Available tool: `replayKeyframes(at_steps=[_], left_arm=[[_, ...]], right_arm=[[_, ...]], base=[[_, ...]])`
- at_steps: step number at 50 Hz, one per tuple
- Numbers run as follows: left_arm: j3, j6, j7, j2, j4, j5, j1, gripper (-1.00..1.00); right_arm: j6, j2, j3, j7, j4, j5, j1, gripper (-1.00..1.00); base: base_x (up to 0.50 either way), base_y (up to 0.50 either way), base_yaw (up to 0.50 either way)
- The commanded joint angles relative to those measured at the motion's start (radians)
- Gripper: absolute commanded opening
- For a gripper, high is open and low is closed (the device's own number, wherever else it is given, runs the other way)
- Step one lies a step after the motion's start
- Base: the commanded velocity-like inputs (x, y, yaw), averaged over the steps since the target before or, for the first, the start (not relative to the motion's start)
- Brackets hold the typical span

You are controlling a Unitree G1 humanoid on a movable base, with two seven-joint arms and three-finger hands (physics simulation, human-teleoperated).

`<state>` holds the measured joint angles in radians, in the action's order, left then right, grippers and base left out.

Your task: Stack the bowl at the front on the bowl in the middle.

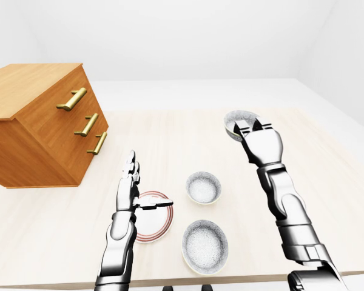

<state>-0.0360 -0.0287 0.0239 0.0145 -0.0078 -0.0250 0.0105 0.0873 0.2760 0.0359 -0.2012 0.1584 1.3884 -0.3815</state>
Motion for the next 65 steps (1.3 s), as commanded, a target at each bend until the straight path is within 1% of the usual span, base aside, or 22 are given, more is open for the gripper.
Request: replayKeyframes(at_steps=[1,3,6,10,12,14,16,19,21,28,30,33,36,38,41,43,45,49,53,57,59,65], left_arm=[[-0.003,-0.011,0.002,0.001,0.014,-0.003,-0.003,1.00],[-0.001,0.000,0.001,0.000,-0.001,-0.002,0.001,1.00],[-0.001,0.003,0.001,0.000,-0.005,-0.003,0.001,1.00],[-0.003,-0.005,0.003,0.001,0.006,-0.004,-0.001,1.00],[-0.002,0.003,0.002,0.001,-0.004,-0.004,0.000,1.00],[-0.002,0.007,0.002,0.001,-0.007,-0.004,0.001,1.00],[-0.005,-0.004,0.003,0.002,0.009,-0.005,-0.005,1.00],[-0.004,0.001,0.003,0.001,0.002,-0.006,-0.003,1.00],[-0.005,-0.006,0.004,0.002,0.008,-0.006,-0.003,1.00],[-0.005,-0.006,0.004,0.002,0.009,-0.007,-0.004,1.00],[-0.006,-0.005,0.004,0.002,0.009,-0.007,-0.004,1.00],[-0.003,0.007,0.002,0.001,-0.006,-0.006,-0.001,1.00],[-0.005,-0.003,0.003,0.002,0.005,-0.007,-0.003,1.00],[-0.003,0.002,0.002,0.001,-0.003,-0.006,-0.001,1.00],[-0.004,-0.002,0.003,0.001,0.001,-0.006,0.000,1.00],[-0.003,0.008,0.002,0.001,-0.011,-0.006,0.001,1.00],[-0.007,-0.015,0.005,0.002,0.018,-0.008,-0.005,1.00],[-0.004,0.004,0.003,0.001,-0.005,-0.008,-0.001,1.00],[-0.006,-0.005,0.004,0.002,0.006,-0.009,-0.003,1.00],[-0.006,-0.002,0.004,0.002,0.003,-0.009,-0.003,1.00],[-0.005,0.007,0.003,0.002,-0.009,-0.009,0.000,1.00],[-0.005,0.004,0.003,0.001,-0.007,-0.009,0.000,1.00]], right_arm=[[0.000,-0.055,0.015,0.132,-0.285,-0.039,0.041,-1.00],[0.000,-0.064,0.011,0.149,-0.306,-0.038,0.041,-1.00],[0.000,-0.083,-0.001,0.172,-0.350,-0.039,0.048,-1.00],[0.000,-0.107,-0.021,0.179,-0.386,-0.028,0.067,-1.00],[0.000,-0.119,-0.032,0.178,-0.400,-0.023,0.078,-1.00],[0.000,-0.130,-0.046,0.162,-0.403,-0.010,0.092,-1.00],[0.000,-0.146,-0.067,0.145,-0.410,0.011,0.108,-1.00],[0.000,-0.160,-0.083,0.130,-0.417,0.028,0.119,-1.00],[0.000,-0.172,-0.103,0.103,-0.419,0.050,0.139,-1.00],[0.000,-0.199,-0.152,0.039,-0.420,0.100,0.201,-1.00],[0.000,-0.201,-0.159,0.029,-0.413,0.112,0.208,-1.00],[0.000,-0.207,-0.174,0.020,-0.414,0.123,0.227,-1.00],[0.000,-0.211,-0.185,0.013,-0.416,0.132,0.239,-1.00],[0.000,-0.215,-0.195,0.005,-0.412,0.139,0.251,-1.00],[0.000,-0.219,-0.215,-0.018,-0.403,0.151,0.276,-1.00],[0.000,-0.220,-0.226,-0.029,-0.395,0.157,0.288,-1.00],[0.000,-0.216,-0.230,-0.043,-0.372,0.158,0.289,-1.00],[0.000,-0.213,-0.244,-0.066,-0.339,0.169,0.298,-1.00],[0.000,-0.216,-0.256,-0.075,-0.331,0.176,0.306,-1.00],[0.000,-0.216,-0.271,-0.086,-0.329,0.190,0.318,-1.00],[0.000,-0.214,-0.270,-0.086,-0.328,0.190,0.317,-1.00],[0.000,-0.214,-0.271,-0.089,-0.328,0.190,0.323,-1.00]], base=[[0.00,0.00,0.00],[0.00,0.00,0.00],[0.00,0.00,0.00],[0.00,0.00,0.00],[0.00,0.00,0.00],[0.00,0.00,0.00],[0.00,0.00,0.00],[0.00,0.00,0.00],[0.00,0.00,0.00],[0.00,0.00,0.00],[0.00,0.00,0.00],[0.00,0.00,0.00],[0.00,0.00,0.00],[0.00,0.00,0.00],[0.00,0.00,0.00],[0.00,0.00,0.00],[0.00,0.00,0.00],[0.00,0.00,0.00],[0.00,0.00,0.00],[0.00,0.00,0.00],[0.00,0.00,0.00],[0.00,0.00,0.00]])
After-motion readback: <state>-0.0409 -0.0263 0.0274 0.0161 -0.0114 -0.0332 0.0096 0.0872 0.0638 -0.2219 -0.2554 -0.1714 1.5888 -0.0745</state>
